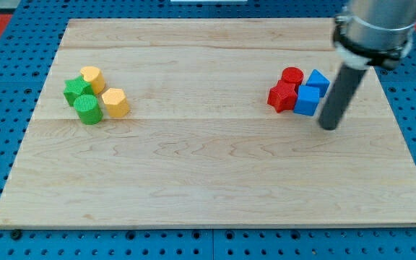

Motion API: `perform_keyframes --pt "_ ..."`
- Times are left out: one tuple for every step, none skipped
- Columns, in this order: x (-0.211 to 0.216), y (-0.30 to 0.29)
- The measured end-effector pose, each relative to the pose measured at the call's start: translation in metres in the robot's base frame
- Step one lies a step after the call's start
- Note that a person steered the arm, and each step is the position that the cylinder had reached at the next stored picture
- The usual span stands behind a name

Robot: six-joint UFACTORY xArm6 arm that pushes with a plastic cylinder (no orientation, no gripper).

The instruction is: Move the blue triangle into the red circle

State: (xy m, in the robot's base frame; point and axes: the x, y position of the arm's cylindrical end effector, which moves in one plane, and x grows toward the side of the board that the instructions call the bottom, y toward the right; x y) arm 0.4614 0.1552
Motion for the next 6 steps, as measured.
perform_keyframes --pt "-0.035 0.01" --pt "-0.055 0.027" --pt "-0.051 0.038" --pt "-0.074 0.064" --pt "-0.104 0.057" --pt "-0.128 0.049"
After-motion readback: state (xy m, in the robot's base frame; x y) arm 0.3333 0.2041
